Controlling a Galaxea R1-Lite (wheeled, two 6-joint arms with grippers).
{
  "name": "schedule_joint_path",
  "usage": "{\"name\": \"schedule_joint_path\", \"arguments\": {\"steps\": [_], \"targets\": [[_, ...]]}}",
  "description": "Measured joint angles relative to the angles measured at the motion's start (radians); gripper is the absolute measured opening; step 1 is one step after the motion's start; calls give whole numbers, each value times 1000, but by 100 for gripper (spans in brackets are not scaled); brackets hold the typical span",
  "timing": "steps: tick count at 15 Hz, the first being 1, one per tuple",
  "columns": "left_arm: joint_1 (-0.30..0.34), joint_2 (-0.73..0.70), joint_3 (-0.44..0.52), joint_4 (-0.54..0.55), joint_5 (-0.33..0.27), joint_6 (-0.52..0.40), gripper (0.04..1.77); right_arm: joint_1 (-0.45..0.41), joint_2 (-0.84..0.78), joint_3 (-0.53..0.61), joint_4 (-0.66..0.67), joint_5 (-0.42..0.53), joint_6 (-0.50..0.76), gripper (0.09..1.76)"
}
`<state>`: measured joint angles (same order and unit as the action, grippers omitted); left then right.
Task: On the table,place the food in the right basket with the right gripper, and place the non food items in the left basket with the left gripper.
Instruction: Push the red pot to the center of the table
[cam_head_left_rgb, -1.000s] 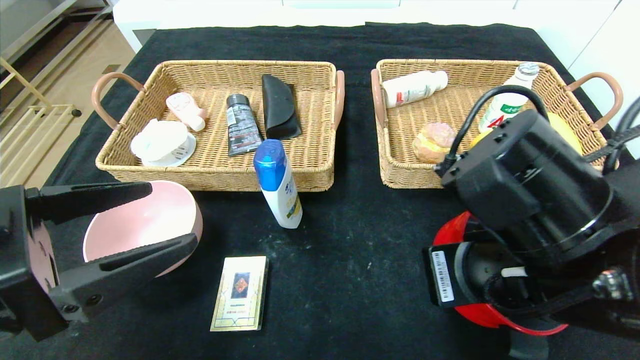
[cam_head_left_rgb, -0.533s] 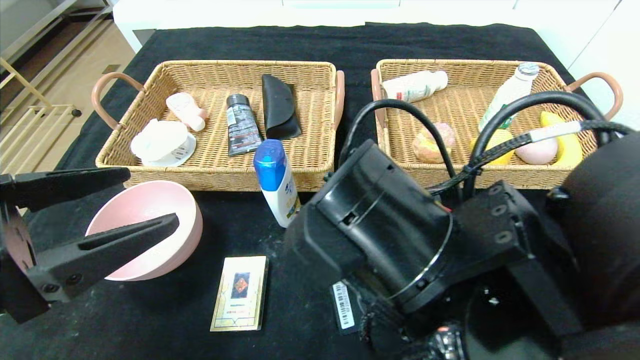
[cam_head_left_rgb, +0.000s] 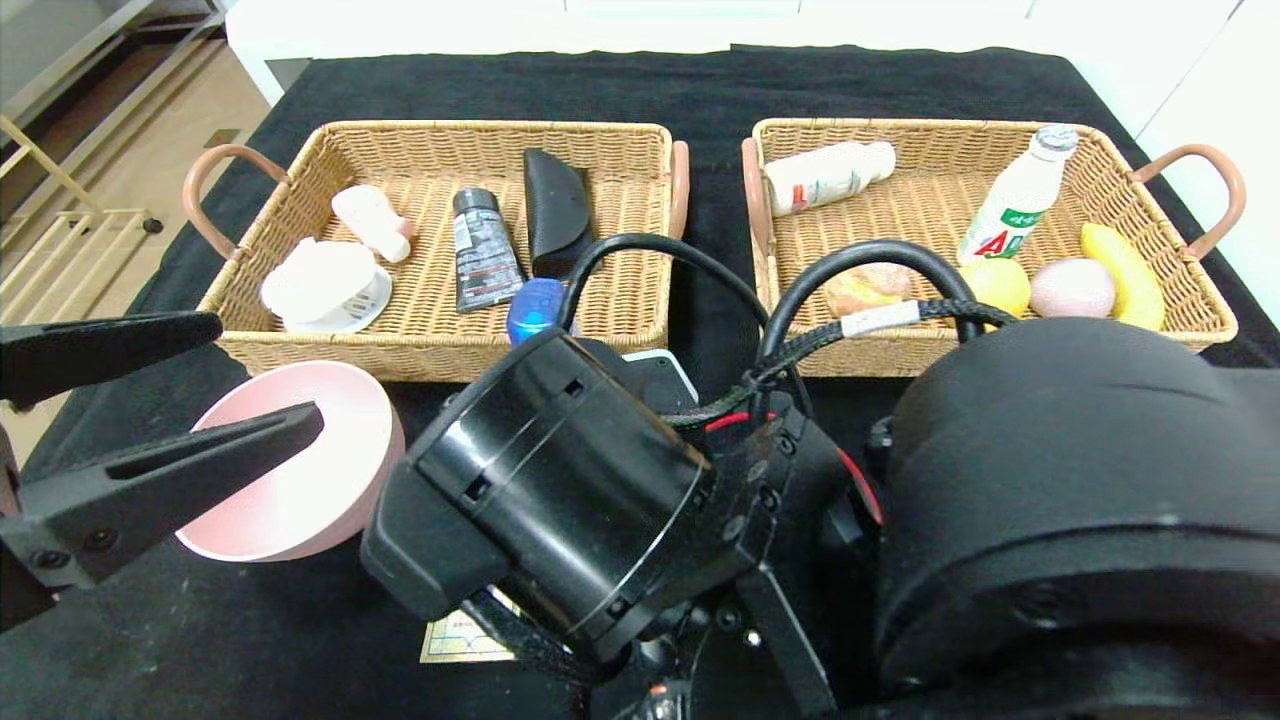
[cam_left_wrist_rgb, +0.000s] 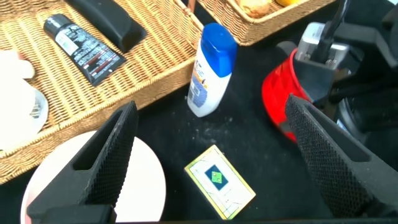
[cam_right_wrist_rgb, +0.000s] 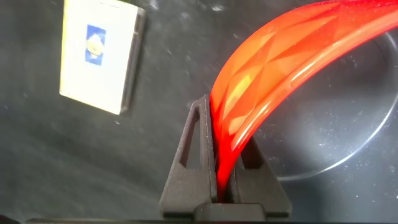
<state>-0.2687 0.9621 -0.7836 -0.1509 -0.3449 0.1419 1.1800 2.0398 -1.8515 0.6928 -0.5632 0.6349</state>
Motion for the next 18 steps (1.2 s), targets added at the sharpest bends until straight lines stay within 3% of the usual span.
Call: {"name": "schedule_joint_path", "arguments": {"steps": [8,14,18], "targets": [[79,-5,-24,-1,-2,-1,172,3,79,-39,-125,0,-60,20],[92,-3,-26,-2,-3,2,172,0,94,-40,-130,-11,-60,20],[92,1,-26,-1,-5,0,172,-3,95,-36,-127,-15,-55,77]]}}
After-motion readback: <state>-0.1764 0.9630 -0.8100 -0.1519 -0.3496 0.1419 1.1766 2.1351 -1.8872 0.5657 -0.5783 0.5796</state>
